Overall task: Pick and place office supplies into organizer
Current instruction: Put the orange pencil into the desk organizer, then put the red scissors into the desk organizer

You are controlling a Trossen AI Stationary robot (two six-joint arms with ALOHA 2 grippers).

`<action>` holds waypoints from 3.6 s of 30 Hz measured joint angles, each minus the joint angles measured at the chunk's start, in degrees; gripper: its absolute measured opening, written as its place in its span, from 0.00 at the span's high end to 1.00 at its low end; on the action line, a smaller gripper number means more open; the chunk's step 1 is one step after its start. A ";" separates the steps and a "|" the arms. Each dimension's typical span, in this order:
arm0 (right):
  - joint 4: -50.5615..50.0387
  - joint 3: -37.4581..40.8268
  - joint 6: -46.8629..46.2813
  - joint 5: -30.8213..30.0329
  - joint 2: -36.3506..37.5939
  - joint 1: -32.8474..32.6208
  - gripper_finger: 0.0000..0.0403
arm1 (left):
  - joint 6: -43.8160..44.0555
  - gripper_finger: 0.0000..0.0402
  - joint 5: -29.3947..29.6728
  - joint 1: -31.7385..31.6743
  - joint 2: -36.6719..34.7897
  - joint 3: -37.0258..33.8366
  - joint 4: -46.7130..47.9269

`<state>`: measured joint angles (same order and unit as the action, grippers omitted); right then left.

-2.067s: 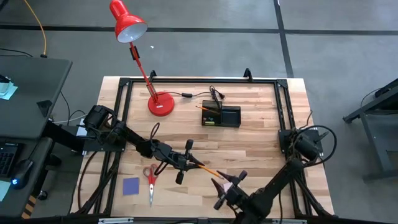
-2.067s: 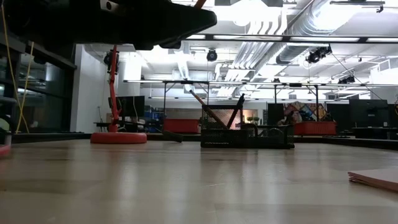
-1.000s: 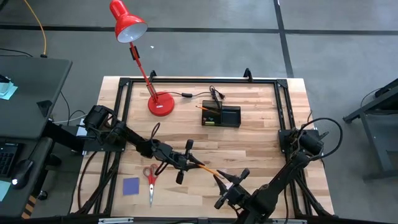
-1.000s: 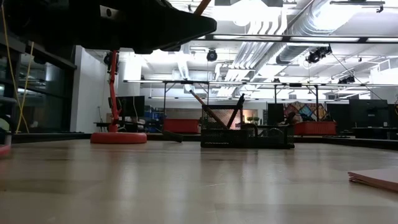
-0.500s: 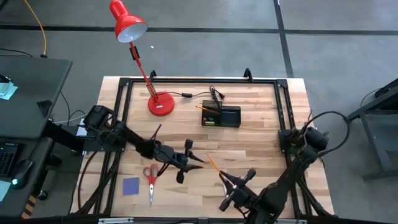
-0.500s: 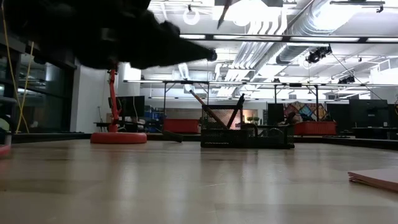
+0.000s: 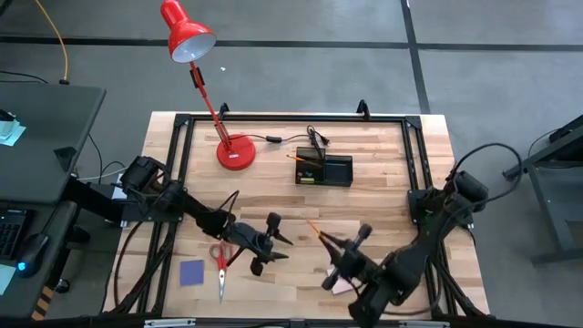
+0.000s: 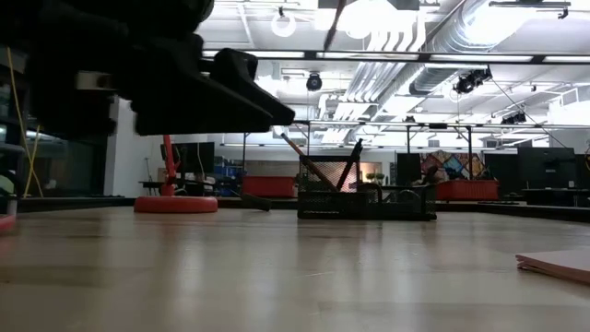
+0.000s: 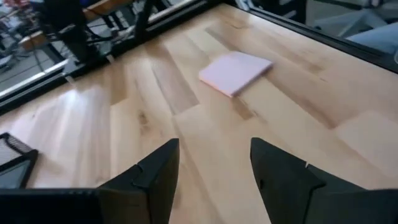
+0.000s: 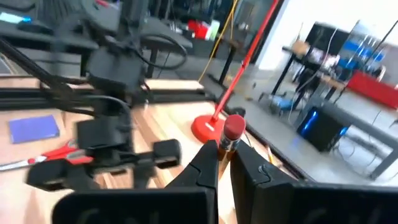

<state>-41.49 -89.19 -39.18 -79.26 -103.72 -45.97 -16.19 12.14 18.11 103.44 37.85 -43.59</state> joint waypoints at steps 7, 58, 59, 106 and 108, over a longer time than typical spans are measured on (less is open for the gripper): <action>-16.94 0.00 -10.97 8.74 6.57 5.00 1.00 | -1.41 0.56 6.36 3.66 0.00 0.00 0.13; 0.61 0.13 28.95 61.89 4.12 59.91 1.00 | 1.49 0.57 6.49 4.45 -0.04 0.00 1.62; 0.77 0.13 29.05 61.98 3.57 60.23 1.00 | 1.49 0.57 6.48 4.44 -0.04 0.00 1.64; -2.54 0.05 25.89 55.63 4.83 36.20 0.45 | 4.53 0.57 6.03 5.66 -0.04 -0.02 1.43; 1.60 1.25 25.04 54.24 4.81 31.20 0.45 | 4.65 0.57 5.68 6.36 -0.04 -0.02 -0.75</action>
<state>-39.90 -87.94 -14.13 -25.02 -98.91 -14.77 -11.53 17.82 24.47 103.39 37.82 -44.34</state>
